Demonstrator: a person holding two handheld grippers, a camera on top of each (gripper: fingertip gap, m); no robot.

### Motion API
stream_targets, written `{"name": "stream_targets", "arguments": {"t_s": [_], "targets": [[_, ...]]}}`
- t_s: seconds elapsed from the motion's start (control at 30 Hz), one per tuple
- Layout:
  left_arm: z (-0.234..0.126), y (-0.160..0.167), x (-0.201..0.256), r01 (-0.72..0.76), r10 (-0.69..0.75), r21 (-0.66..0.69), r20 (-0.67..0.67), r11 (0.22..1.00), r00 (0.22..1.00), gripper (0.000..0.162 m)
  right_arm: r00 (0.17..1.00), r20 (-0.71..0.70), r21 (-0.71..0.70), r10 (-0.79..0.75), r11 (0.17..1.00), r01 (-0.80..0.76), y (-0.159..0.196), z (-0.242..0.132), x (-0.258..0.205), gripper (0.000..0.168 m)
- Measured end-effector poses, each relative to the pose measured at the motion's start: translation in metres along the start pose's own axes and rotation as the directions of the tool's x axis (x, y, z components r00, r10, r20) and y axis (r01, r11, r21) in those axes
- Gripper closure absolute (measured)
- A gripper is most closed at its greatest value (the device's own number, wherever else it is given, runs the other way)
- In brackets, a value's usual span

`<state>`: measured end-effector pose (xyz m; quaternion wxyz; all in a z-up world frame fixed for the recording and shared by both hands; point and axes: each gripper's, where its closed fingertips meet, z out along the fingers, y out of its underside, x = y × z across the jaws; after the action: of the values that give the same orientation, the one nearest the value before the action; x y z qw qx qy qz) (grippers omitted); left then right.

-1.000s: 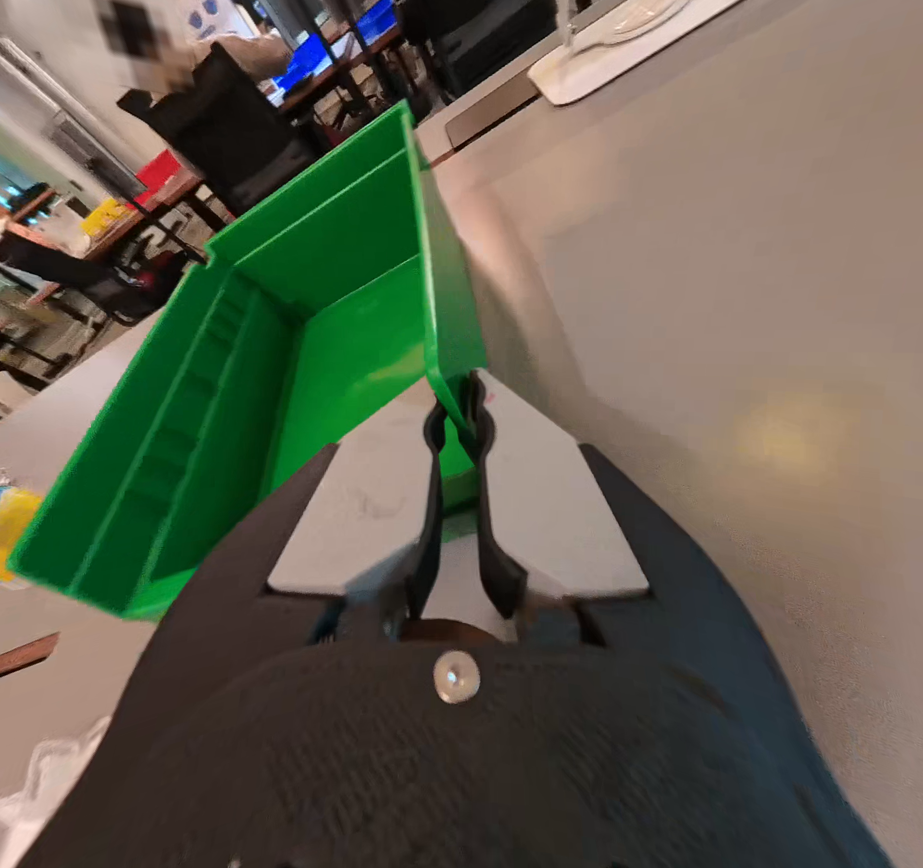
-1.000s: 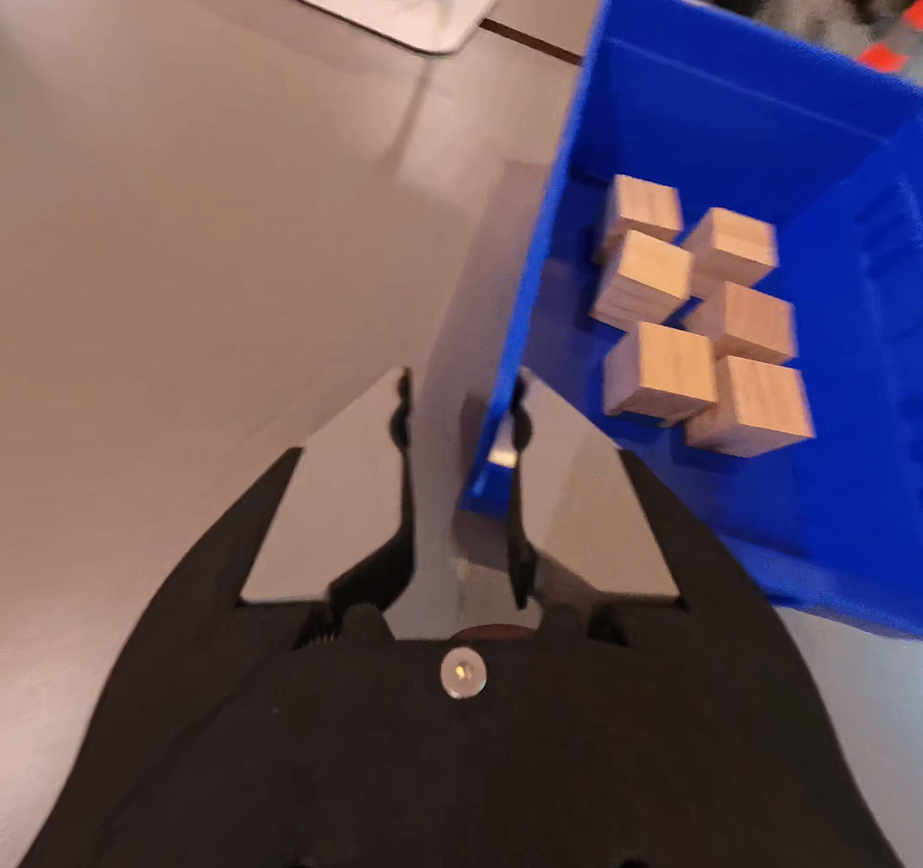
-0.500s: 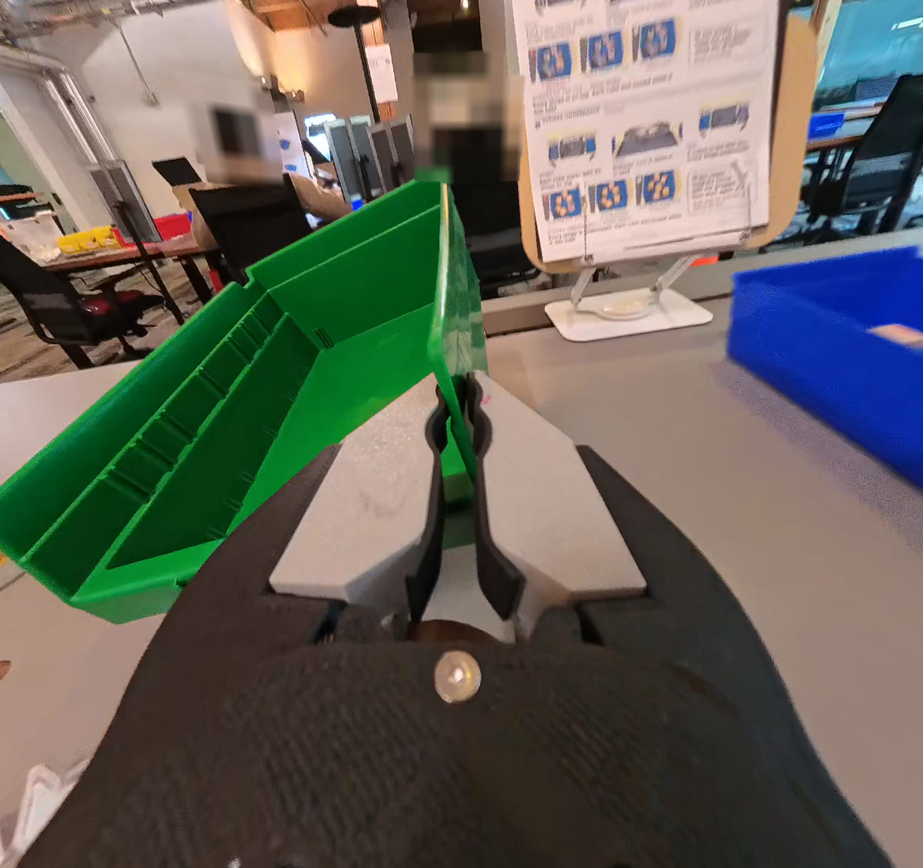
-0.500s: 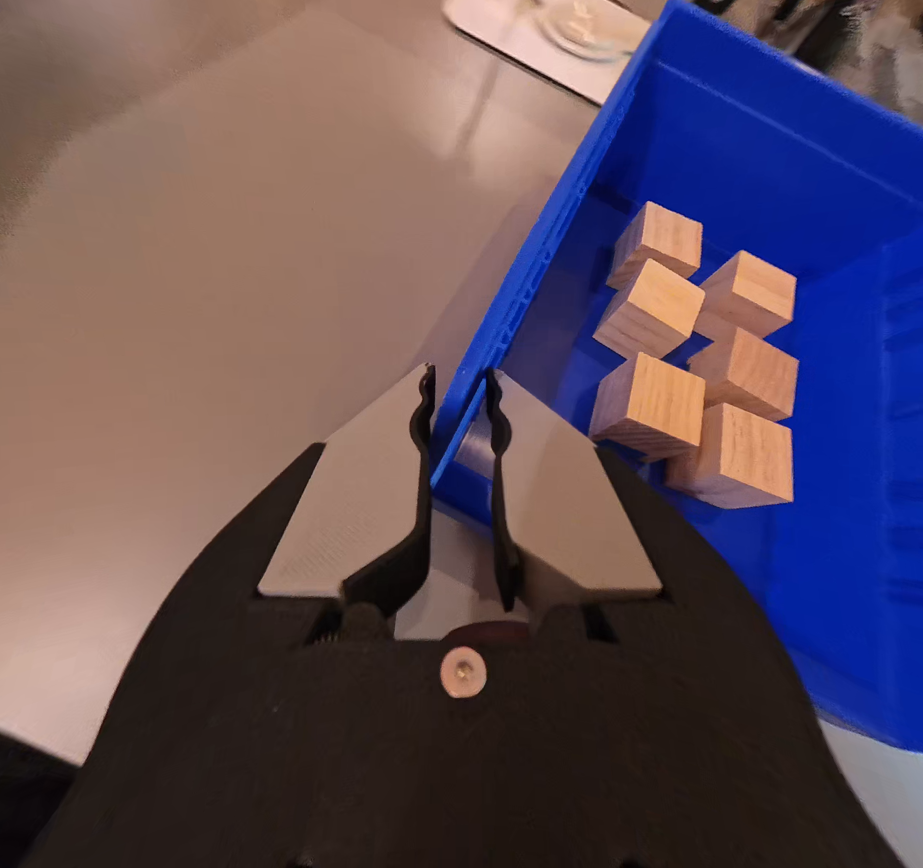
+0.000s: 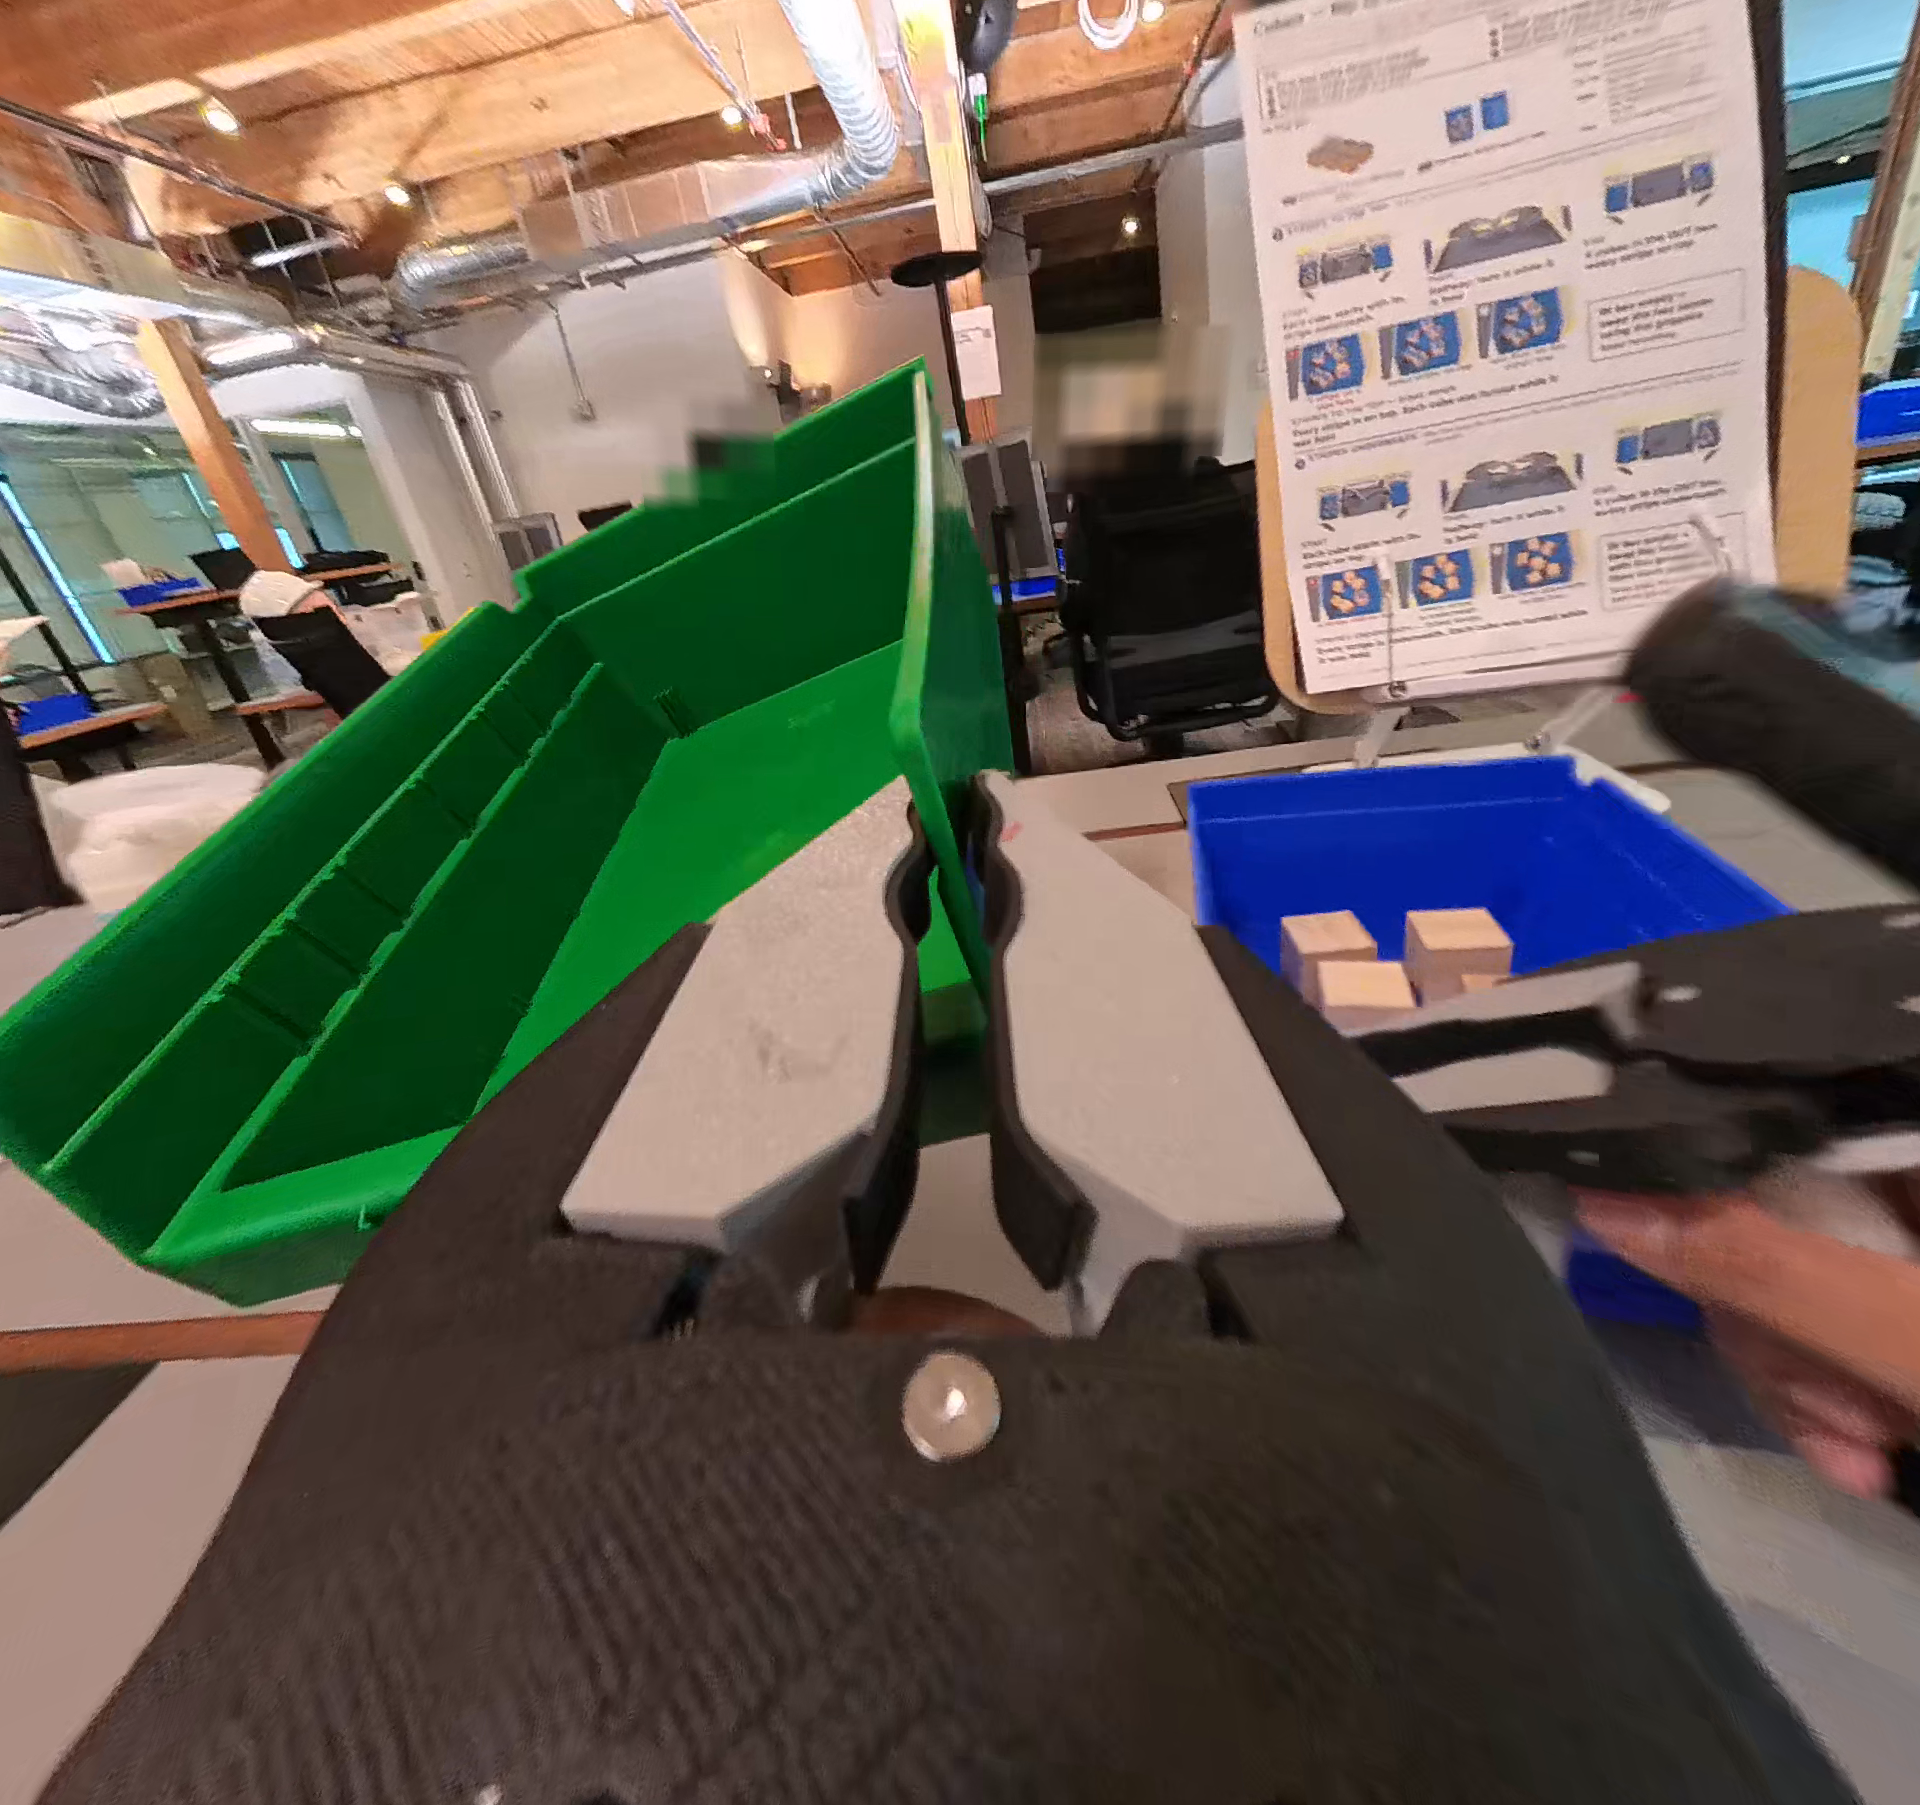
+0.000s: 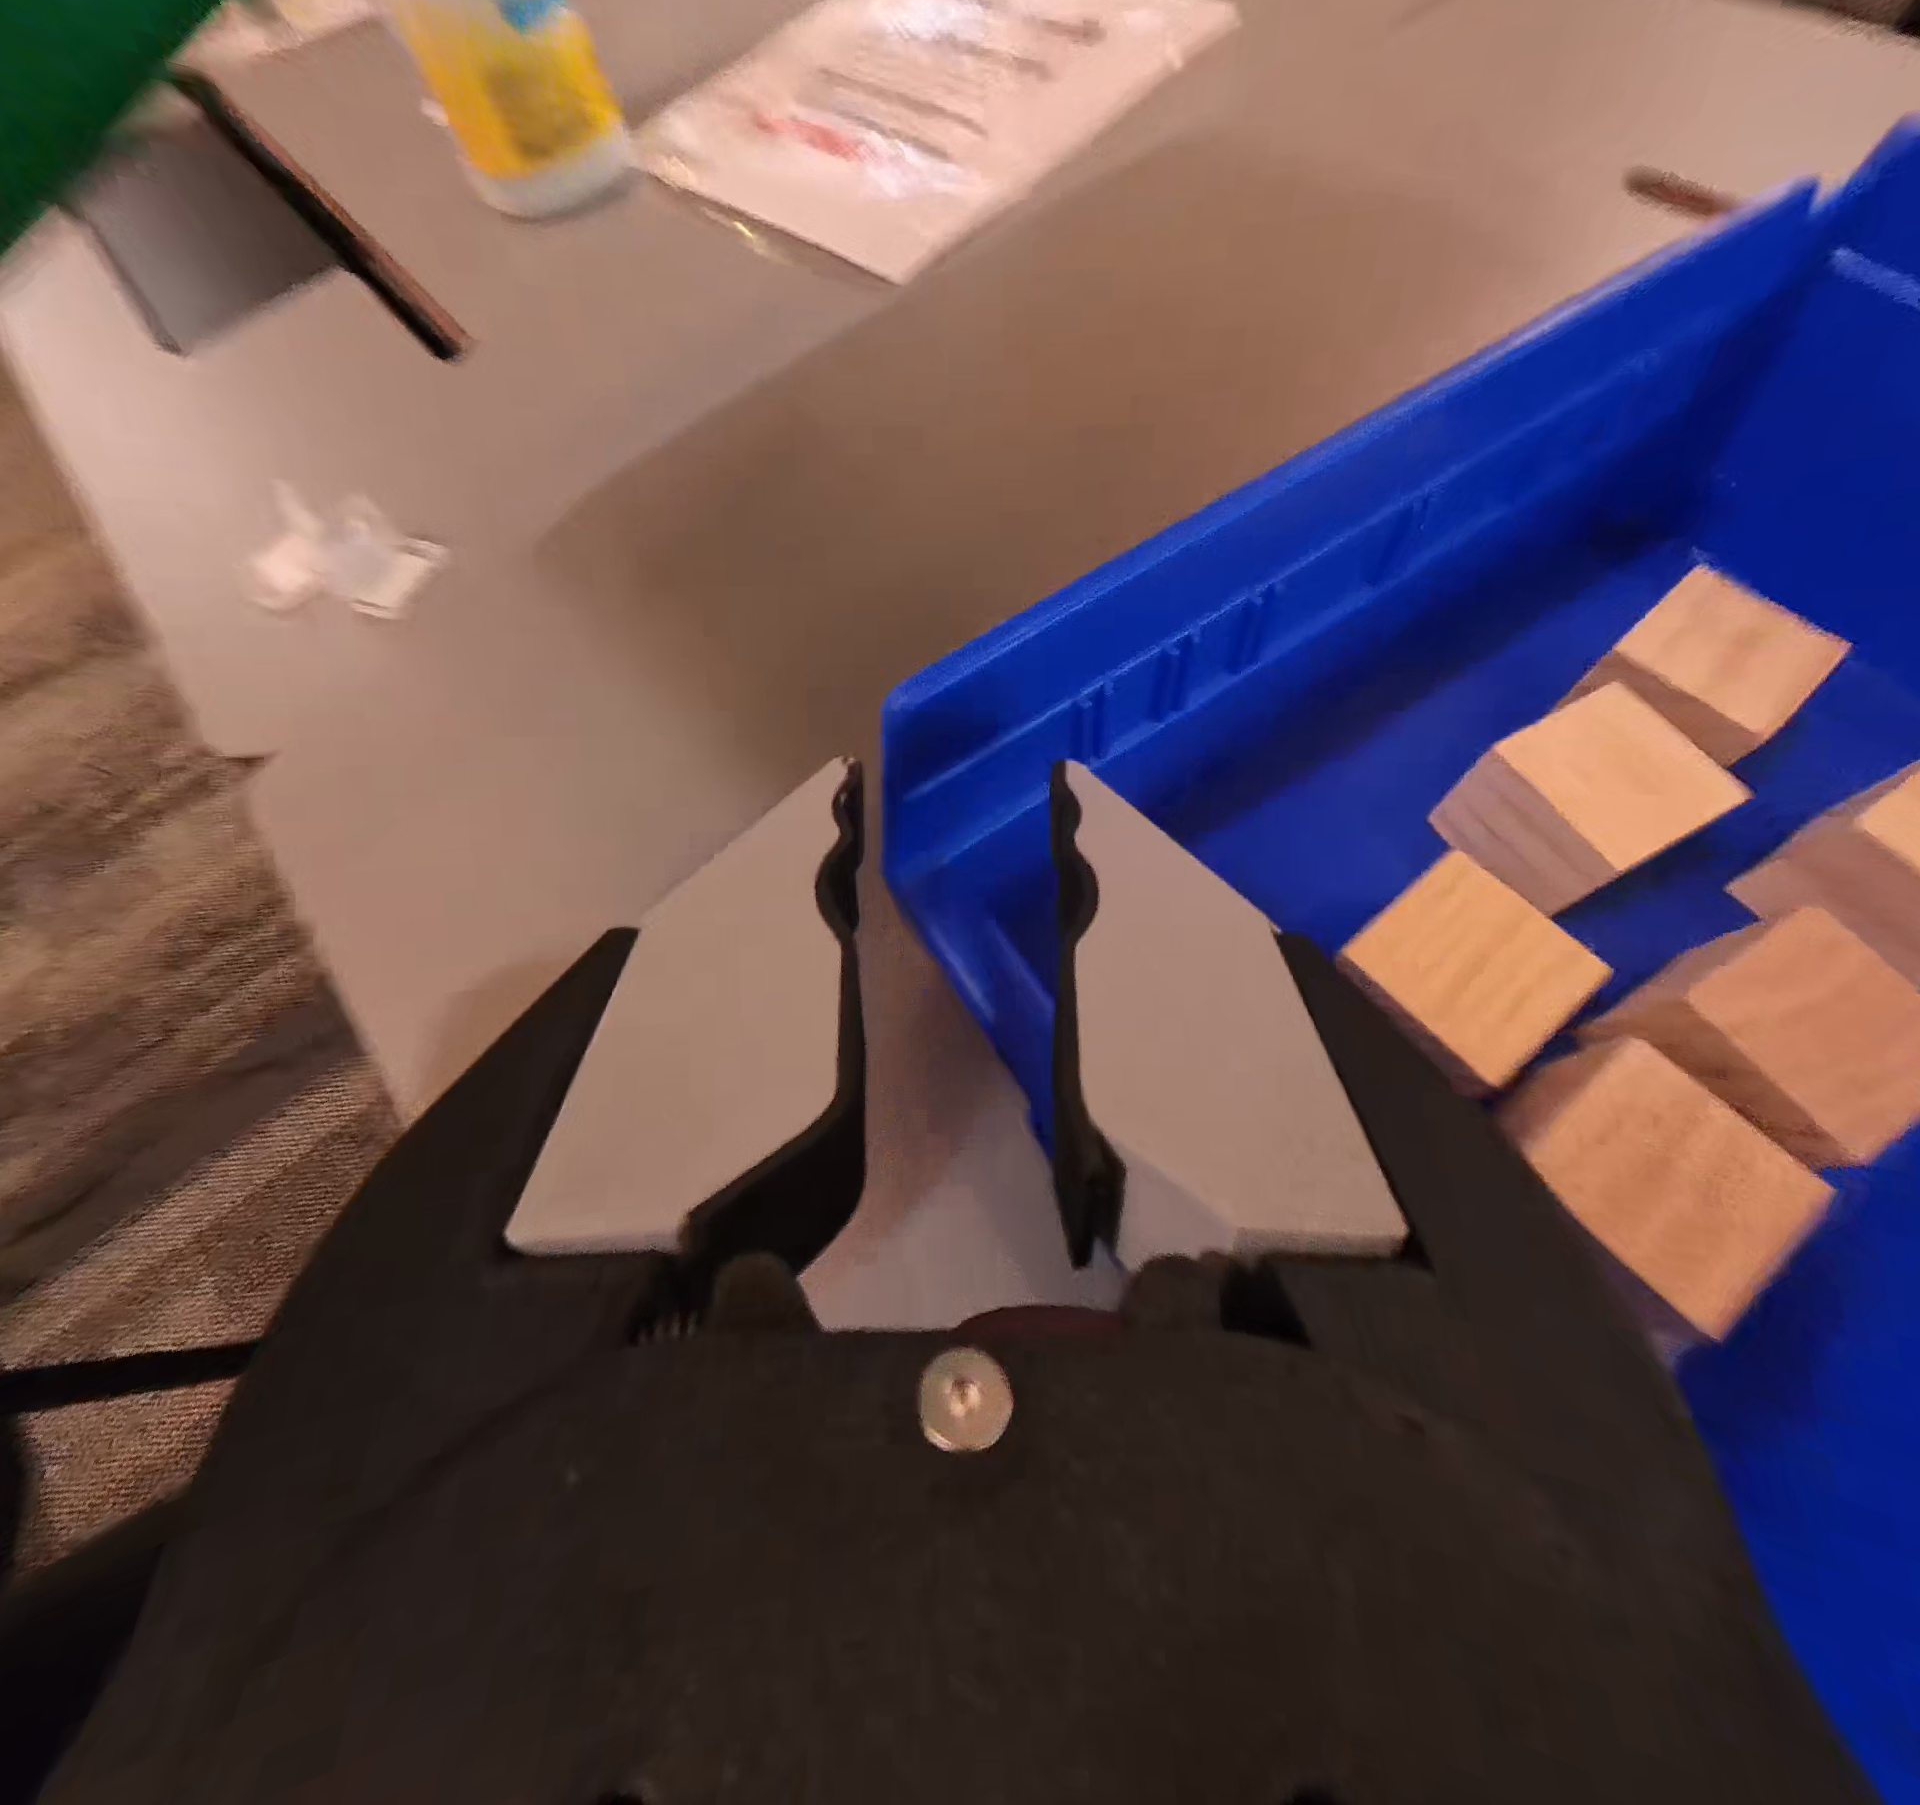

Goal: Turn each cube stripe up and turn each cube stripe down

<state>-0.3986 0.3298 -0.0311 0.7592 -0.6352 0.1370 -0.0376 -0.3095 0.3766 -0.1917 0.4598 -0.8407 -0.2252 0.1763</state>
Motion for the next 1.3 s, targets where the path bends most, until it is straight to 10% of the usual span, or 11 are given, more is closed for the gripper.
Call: {"name": "stream_targets", "arguments": {"t_s": [0.23,0.67,1.07,1.3], "targets": [[-0.020,-0.033,0.038,-0.071,0.079,0.092,-0.093,0.993,0.993,0.160,0.989,0.071,0.279,-0.132,0.954,0.107,0.000,-0.165,0.020,0.136],[-0.052,-0.034,0.373,-0.103,0.175,0.145,-0.693,0.984,0.700,0.159,0.899,-0.394,0.371,0.189,0.928,-0.032,0.128,-0.434,0.243,0.134],[-0.042,0.076,0.567,-0.193,0.053,-0.080,-0.799,0.978,0.599,0.159,0.878,-0.475,0.270,0.056,0.959,0.084,0.155,-0.424,0.228,0.138],[-0.076,0.055,0.510,-0.180,-0.022,-0.120,-0.881,0.976,0.472,0.119,0.921,-0.389,0.182,0.017,0.981,0.059,0.184,-0.387,0.203,0.133]]}}
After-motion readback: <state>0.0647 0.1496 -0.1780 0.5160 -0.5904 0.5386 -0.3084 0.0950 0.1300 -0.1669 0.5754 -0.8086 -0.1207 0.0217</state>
